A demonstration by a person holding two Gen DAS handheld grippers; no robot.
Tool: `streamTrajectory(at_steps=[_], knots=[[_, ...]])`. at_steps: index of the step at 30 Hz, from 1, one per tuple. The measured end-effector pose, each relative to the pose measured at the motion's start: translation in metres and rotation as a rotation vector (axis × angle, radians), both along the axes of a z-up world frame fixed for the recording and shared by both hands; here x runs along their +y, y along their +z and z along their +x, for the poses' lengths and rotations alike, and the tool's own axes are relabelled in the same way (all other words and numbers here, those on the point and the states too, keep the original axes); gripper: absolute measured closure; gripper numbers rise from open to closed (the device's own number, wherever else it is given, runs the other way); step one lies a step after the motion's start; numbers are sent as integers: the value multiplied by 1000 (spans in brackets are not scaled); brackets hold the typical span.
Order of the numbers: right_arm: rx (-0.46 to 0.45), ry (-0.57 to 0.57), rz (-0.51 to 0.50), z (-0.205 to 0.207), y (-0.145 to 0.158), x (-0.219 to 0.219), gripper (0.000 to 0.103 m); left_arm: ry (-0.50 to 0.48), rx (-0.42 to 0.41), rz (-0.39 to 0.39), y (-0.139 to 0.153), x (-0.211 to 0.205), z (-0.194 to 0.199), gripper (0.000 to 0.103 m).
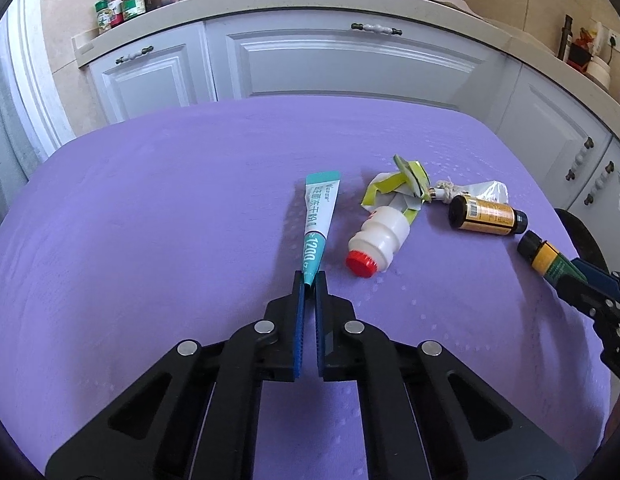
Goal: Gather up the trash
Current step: 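Grasp the green bottle with the right gripper while the left gripper grasps the teal tube, then carry the green bottle and teal tube over the bin and release both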
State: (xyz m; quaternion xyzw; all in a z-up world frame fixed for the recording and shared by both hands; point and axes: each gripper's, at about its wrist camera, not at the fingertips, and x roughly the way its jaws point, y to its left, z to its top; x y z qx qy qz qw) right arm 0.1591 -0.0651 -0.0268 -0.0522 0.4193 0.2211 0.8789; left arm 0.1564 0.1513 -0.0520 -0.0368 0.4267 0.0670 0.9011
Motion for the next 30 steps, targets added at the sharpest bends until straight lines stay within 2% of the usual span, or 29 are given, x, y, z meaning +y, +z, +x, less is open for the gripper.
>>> streamTrajectory(at_steps=[6,8,9,11,14,15,16,30], knots=[[15,7,-2,4,-4,5,77,20,0,-12,1,8,-14,99],[20,9,-3,6,-6,7,70,24,-2,-12,1,10,-17,99],[19,9,-3,7,-6,8,63,26,-2,-14,1,10,-19,99],[15,9,-13,9,-7,11,60,29,-1,-16,1,11,-21,99],[26,15,-19,13,-12,13,61,36,-3,-22,1,14,-25,99],[29,18,-20,13,-14,14,66,39,-5,-24,2,15,-27,99],[34,23,-21,13,-15,15,78,40,-7,-25,2,16,-28,99],[-45,-17,-3,-4,5,-1,78,38,-54,-42,23,9,-51,100]])
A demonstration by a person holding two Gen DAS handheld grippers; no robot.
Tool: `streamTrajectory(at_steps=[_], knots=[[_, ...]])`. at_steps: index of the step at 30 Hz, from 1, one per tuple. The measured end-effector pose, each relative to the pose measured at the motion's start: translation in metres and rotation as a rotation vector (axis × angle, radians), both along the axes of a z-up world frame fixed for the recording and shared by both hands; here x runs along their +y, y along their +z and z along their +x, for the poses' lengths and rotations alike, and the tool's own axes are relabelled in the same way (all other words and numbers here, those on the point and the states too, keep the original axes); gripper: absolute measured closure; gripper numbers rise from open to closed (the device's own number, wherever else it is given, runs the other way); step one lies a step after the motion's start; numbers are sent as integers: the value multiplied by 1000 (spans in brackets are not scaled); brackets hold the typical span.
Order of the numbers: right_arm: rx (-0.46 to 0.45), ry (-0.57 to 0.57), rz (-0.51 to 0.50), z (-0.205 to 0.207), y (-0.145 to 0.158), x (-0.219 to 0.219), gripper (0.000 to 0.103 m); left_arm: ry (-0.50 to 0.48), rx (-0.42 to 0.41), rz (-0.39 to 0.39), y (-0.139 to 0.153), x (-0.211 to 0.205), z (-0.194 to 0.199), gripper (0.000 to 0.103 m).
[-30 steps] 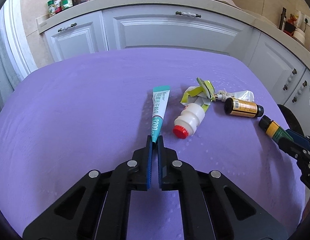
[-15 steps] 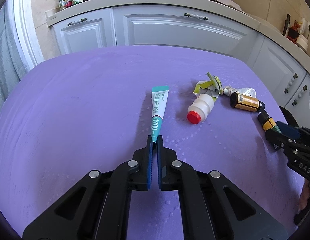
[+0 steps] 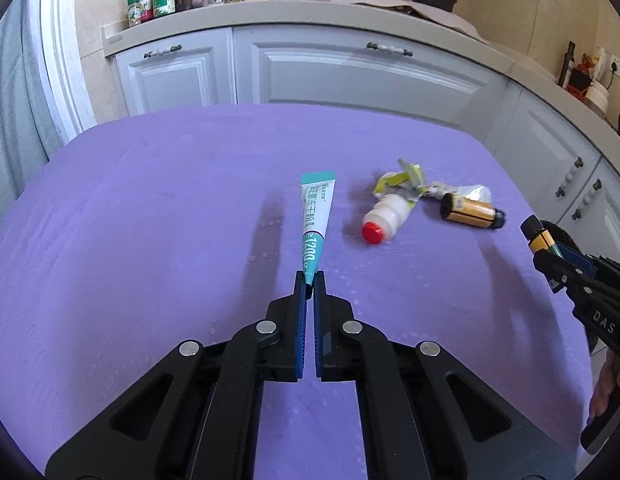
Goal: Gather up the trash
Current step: 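Carry the green bottle and teal tube over the bin and release both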
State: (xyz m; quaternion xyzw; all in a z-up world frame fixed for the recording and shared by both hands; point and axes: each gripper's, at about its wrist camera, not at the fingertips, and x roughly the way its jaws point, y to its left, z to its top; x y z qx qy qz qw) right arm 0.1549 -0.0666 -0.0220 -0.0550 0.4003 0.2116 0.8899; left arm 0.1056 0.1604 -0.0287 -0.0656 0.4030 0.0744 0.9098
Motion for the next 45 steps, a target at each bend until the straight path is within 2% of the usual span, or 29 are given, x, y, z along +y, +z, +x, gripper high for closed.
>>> streamTrajectory(at_steps=[6,15,22,27,36,45], knots=[[-56,-90,20,-6,16,-30,78,-63,-37,-6,17,-26,-3,100],[-113,-260,3,-9,30,-101,78,-250,-92,-27,33,-111,17,100],[-141,-375,-25,-14,35,-151,78,-392,-100,-26,31,-190,40,100],[-154,-440,-41,-16,33,-182,78,-459,-85,-19,22,-235,52,100],[-166,-507,-44,-9,25,-218,78,-497,-54,11,5,-291,75,100],[-160,-548,-51,0,11,-240,78,-503,-31,47,-12,-329,95,100]])
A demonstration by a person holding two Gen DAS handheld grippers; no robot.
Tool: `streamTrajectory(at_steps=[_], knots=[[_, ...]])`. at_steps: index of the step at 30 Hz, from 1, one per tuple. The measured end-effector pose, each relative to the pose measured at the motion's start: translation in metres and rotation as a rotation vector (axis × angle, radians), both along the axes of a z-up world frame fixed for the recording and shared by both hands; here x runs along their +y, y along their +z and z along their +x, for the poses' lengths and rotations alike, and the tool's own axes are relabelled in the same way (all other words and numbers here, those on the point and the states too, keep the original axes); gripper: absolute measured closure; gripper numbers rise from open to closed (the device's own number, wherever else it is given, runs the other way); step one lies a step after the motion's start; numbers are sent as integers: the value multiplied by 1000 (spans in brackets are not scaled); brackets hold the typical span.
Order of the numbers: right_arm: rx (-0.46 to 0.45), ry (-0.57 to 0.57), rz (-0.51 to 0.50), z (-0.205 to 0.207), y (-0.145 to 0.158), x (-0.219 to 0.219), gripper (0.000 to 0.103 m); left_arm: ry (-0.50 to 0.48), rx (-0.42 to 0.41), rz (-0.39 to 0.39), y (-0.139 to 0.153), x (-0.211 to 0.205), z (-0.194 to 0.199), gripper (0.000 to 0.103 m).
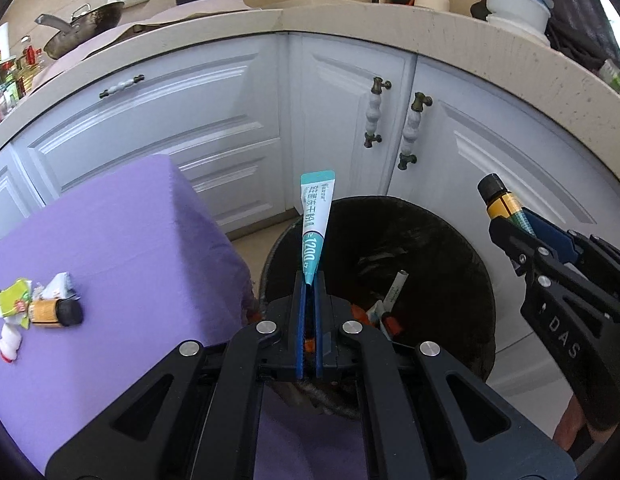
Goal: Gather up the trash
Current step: 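Carry the green bottle and teal tube over the bin and release both, then return both tools to the table toward the remaining trash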
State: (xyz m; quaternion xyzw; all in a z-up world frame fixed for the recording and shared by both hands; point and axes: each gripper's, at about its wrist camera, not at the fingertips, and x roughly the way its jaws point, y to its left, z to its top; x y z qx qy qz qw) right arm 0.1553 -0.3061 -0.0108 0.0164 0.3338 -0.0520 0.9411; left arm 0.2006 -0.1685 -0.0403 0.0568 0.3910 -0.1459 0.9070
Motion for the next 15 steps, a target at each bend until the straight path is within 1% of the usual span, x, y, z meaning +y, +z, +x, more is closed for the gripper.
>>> streamTrajectory(at_steps=[3,4,5,7,8,9,11,13,15], knots=[[1,-9,1,4,-5,-5,78,1,1,15,-5,-10,7,98],[4,-10,2,6,-6,-6,78,3,6,22,-7,-12,10,94],[5,-14,4,8,-8,-8,77,8,13,24,-9,-14,12,92],[0,-32,7,9,-9,-11,64,17,31,14,-12,-15,17,89],[-6,-41,11,9,-8,-12,56,21,34,11,-12,-15,18,89],[-11,-48,13,8,-7,-14,53,24,34,11,-12,-16,19,87],[-12,-51,12,7,-6,-14,53,24,29,13,-11,-17,19,82],[-14,-54,11,5,-5,-14,53,24,15,19,-8,-15,17,71],[-15,-54,8,3,-3,-12,52,32,-1,21,-3,-10,12,68]])
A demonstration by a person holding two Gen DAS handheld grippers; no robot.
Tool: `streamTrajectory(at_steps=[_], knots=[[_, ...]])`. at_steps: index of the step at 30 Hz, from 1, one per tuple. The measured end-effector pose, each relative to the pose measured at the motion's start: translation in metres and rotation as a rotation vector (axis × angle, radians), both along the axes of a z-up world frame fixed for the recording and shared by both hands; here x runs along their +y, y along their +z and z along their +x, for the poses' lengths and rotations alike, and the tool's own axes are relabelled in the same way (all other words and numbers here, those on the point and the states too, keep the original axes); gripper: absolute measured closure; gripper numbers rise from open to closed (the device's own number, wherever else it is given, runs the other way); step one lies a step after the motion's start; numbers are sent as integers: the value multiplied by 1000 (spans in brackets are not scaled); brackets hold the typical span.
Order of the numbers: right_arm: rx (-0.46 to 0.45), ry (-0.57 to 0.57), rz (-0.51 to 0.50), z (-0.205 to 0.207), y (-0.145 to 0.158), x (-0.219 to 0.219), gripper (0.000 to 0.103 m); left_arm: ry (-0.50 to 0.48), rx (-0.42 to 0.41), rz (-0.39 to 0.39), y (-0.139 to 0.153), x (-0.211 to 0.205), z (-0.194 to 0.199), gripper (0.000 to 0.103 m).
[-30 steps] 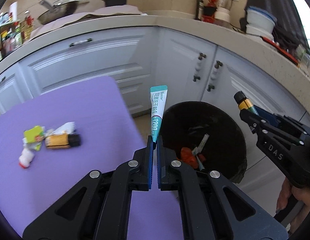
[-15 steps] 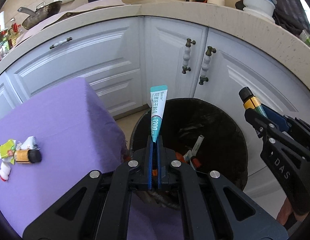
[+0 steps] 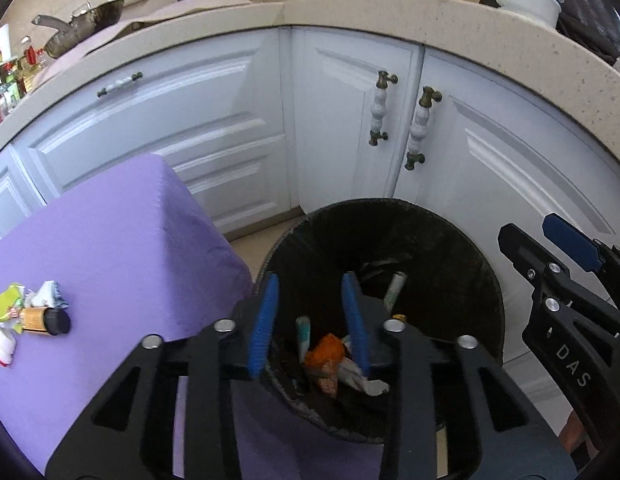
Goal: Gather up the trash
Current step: 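Return both tools to the table toward the remaining trash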
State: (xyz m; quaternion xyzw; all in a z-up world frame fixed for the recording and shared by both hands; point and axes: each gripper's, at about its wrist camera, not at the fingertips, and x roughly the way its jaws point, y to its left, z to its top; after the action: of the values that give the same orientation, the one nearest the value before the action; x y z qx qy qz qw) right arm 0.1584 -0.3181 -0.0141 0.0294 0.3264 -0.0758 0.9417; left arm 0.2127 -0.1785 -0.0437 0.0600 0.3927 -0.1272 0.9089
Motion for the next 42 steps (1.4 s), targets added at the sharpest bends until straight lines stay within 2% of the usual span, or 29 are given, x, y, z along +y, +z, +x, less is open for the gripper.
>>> streamTrajectory(at_steps=[9,14,16,23,30,35,42], knots=[[-14,54,7,-6,11,27,46,63,-55,-3,24,49,-22,51],[-15,120,28,-3,14,56,45,151,-96,23,34,100,-37,48],[-15,152,34,-1,15,71,45,196,-101,30,36,122,-43,43],[-6,267,51,5,15,126,44,337,-94,63,33,195,-57,42],[8,360,50,13,15,172,44,470,-49,78,19,260,-59,42],[19,404,47,18,14,197,44,508,-31,81,12,281,-57,42],[41,435,34,25,9,218,44,482,7,57,2,286,-44,42]])
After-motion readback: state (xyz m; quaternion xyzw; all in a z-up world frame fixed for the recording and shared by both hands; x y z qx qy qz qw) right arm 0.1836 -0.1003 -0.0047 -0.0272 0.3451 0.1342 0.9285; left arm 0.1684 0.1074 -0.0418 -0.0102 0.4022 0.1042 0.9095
